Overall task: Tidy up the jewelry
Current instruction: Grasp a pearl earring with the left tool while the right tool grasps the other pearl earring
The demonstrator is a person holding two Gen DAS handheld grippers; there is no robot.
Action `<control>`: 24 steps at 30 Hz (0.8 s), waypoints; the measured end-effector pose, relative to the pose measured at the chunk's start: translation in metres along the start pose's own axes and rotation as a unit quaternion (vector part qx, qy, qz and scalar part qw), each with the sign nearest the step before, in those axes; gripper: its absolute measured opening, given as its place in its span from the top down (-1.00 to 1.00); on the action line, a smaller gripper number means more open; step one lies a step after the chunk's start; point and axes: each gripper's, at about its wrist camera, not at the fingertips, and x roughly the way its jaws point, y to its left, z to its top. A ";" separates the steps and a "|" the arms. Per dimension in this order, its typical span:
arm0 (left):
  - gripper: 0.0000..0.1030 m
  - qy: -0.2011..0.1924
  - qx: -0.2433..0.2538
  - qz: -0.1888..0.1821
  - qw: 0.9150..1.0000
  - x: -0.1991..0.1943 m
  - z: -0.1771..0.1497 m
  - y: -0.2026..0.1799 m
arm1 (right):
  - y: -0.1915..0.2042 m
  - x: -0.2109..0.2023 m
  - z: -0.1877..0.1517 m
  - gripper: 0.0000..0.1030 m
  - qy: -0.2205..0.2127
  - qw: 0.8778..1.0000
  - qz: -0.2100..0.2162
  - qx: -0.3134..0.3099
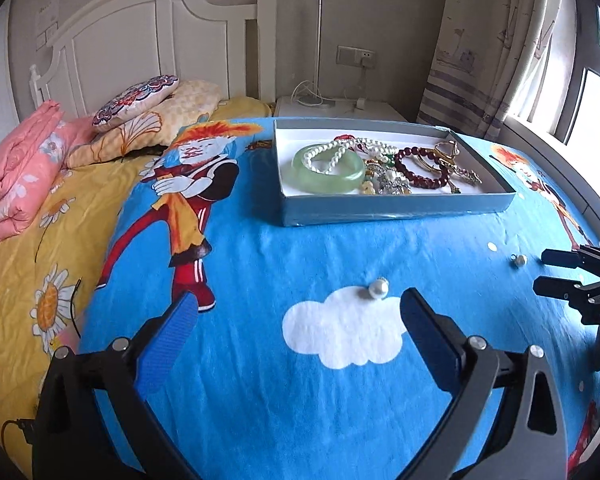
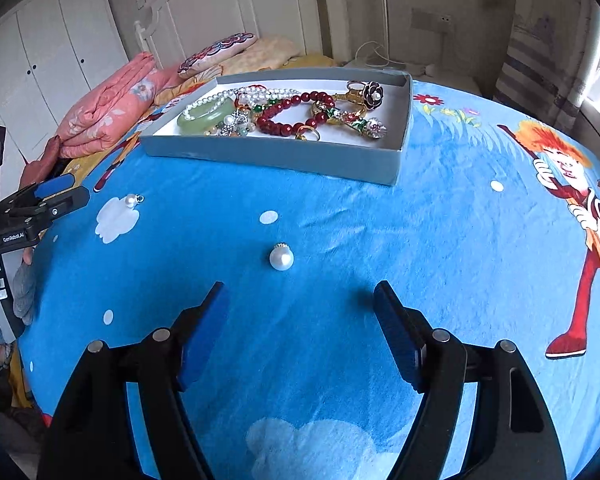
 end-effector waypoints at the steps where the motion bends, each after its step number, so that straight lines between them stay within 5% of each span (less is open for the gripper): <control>1: -0.95 0.003 0.002 -0.001 1.000 0.001 -0.002 -0.001 | 0.002 0.000 0.000 -0.40 0.000 1.000 -0.001 -0.003; 8: -0.95 0.024 0.020 -0.003 1.000 0.010 -0.010 -0.008 | 0.010 0.008 0.007 -0.31 0.007 1.000 -0.009 -0.024; 16: -0.95 0.035 0.043 -0.004 0.998 0.016 -0.011 -0.016 | 0.018 0.017 0.019 0.25 0.009 0.999 -0.014 -0.045; 24: -0.87 0.043 0.064 -0.015 0.997 0.026 -0.004 -0.023 | 0.025 0.015 0.014 0.59 -0.002 0.998 -0.033 -0.062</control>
